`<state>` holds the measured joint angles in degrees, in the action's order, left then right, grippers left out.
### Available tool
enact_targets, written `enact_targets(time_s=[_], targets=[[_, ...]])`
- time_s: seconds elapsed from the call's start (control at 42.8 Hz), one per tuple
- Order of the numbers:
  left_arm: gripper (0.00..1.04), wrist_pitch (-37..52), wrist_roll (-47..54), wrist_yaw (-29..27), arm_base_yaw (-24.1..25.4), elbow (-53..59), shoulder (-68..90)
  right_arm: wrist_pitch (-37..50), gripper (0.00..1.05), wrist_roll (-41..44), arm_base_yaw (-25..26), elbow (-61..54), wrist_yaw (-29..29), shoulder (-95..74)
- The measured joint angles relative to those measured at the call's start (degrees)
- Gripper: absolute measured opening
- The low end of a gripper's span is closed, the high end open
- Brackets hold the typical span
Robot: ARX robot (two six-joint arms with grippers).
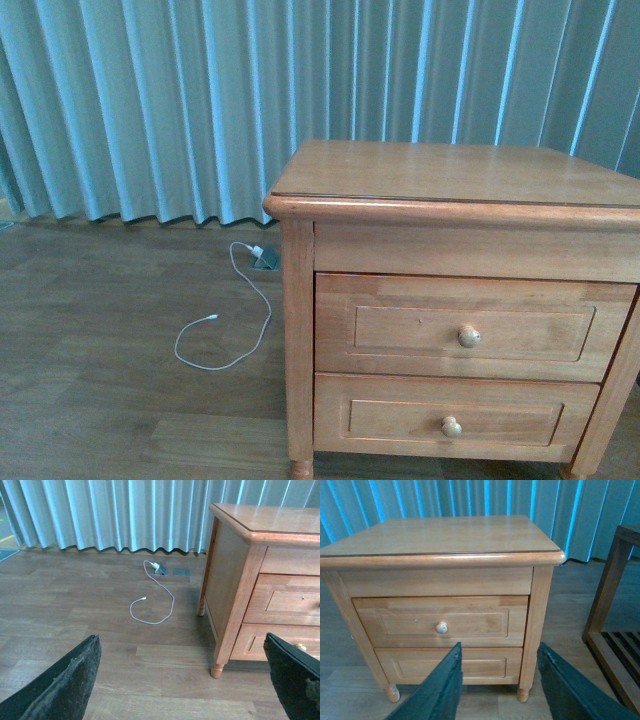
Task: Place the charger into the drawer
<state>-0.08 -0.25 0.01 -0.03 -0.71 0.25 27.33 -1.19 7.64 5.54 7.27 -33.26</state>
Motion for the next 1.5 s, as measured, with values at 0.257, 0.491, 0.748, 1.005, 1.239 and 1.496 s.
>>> enact_targets(time_s=[0.257, 0.491, 0.748, 1.005, 1.239, 1.496], targets=[[0.99, 0.0, 0.0, 0.0, 0.0, 0.0, 0.0, -5.1, 0.02, 1.0, -7.4, -2.6, -6.8, 8.0], [0.99, 0.0, 0.0, 0.0, 0.0, 0.0, 0.0, -7.2, 0.02, 1.0, -7.4, -5.3, -7.2, 13.1], [0.99, 0.0, 0.0, 0.0, 0.0, 0.0, 0.0, -12.5, 0.02, 1.0, -7.4, -5.3, -7.2, 18.7], [0.99, 0.0, 0.0, 0.0, 0.0, 0.0, 0.0, -16.6, 0.02, 1.0, -7.4, -5.3, -7.2, 22.7], [0.99, 0.0, 0.0, 0.0, 0.0, 0.0, 0.0, -27.0, 0.02, 1.1, -7.5, -5.2, -7.2, 32.9], [0.99, 0.0, 0.0, 0.0, 0.0, 0.0, 0.0, -27.2, 0.02, 1.1, -7.5, -5.2, -7.2, 33.0]])
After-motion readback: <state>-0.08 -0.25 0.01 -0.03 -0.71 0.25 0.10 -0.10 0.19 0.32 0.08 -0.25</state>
